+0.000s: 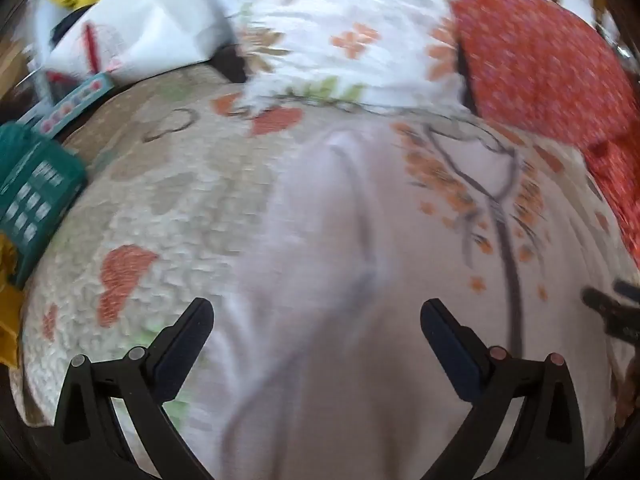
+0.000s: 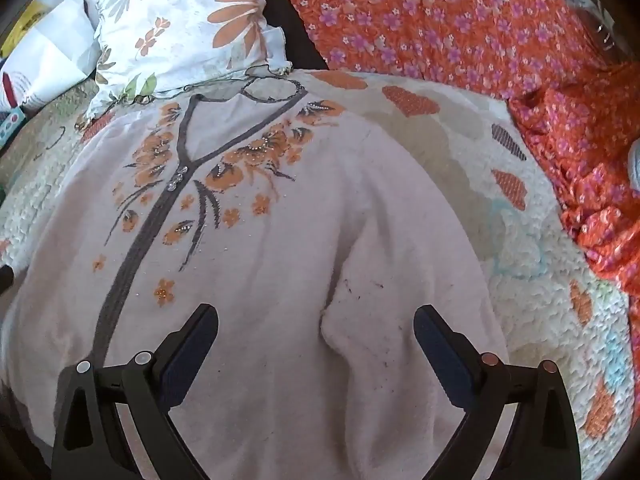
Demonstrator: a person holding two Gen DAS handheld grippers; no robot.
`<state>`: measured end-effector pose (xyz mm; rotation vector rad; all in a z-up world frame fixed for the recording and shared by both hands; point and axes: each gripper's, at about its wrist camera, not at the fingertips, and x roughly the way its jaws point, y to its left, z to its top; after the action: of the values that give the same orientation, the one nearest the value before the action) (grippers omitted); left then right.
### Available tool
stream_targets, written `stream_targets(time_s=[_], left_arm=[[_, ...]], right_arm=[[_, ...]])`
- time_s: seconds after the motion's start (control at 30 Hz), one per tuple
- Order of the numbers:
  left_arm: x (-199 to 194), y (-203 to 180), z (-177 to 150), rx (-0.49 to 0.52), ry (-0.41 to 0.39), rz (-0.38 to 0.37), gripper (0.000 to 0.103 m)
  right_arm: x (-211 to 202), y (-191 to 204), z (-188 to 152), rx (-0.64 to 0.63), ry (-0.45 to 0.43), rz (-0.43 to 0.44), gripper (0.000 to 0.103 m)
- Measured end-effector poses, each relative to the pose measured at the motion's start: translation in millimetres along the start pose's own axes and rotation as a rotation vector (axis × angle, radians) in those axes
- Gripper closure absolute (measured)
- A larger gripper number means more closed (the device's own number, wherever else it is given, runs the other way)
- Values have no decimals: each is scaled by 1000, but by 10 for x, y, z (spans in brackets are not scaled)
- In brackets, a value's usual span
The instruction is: Fold small clothes
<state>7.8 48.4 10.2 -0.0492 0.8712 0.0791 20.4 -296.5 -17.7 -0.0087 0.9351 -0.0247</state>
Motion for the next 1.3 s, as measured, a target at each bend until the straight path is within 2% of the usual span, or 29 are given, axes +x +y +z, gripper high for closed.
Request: stream_targets(time_s=[0.2, 0.3, 0.47, 0.6, 0.63, 0.67, 0.73, 0.8, 0.83, 0.87, 0.9, 0.93, 1.0, 1.03, 1.07, 1.1, 1.13, 1.17, 1.23, 1.3], left_arm=[[-7, 275, -42, -28, 33, 42, 0], [4, 311, -52, -37, 60, 31, 0], [115, 375, -134, -72, 93, -37, 0], [178, 337, -173, -58, 142, -91, 1], [213, 324, -191, -52, 164, -108, 15], [264, 307, -206, -38, 193, -91, 52], [337, 347, -219, -46, 227, -35, 89], [335, 494, -169, -128, 221, -31, 96], [325, 569, -147, -163, 215, -12, 96], [301, 648, -122, -187, 194, 42, 97], [279, 698, -97, -192, 170, 102, 97], [235, 789, -62, -204, 136, 202, 97], [189, 917, -34, -231, 119, 275, 96], [171, 982, -20, -252, 114, 309, 91], [151, 1022, -18, -276, 105, 320, 80], [149, 1050, -40, -296, 91, 319, 74], [117, 1074, -38, -323, 78, 324, 63], [83, 1085, -32, -342, 61, 308, 58], [63, 1083, -4, -355, 31, 257, 56], [-23, 1020, -4, -328, -3, 241, 50]], right_arm=[[-18, -64, -1, 30, -3, 3, 3], [-3, -57, 1, 33, 0, 0, 3], [50, -39, 10, 12, 2, -12, 3], [44, -31, 4, 6, 14, -31, 3], [42, -32, 0, 4, 16, -36, 3], [38, -34, -5, 3, 17, -40, 3], [30, -40, 0, 4, 16, -41, 3], [15, -39, -7, 12, 2, -32, 3], [-1, -42, -8, 11, -5, -39, 3], [-13, -47, -4, 15, -13, -37, 3], [-25, -50, -2, 11, -16, -46, 3], [-32, -54, -2, 12, -18, -50, 3], [-35, -65, 5, 12, -14, -55, 3], [-31, -80, 4, 18, -11, -51, 3], [-31, -88, 6, 18, -13, -55, 3], [-26, -92, 10, 21, -9, -54, 3], [-23, -95, 11, 24, -7, -53, 3], [-25, -95, 13, 26, -7, -53, 3], [-29, -92, 19, 28, -5, -47, 3], [-27, -86, 18, 24, -8, -50, 3]])
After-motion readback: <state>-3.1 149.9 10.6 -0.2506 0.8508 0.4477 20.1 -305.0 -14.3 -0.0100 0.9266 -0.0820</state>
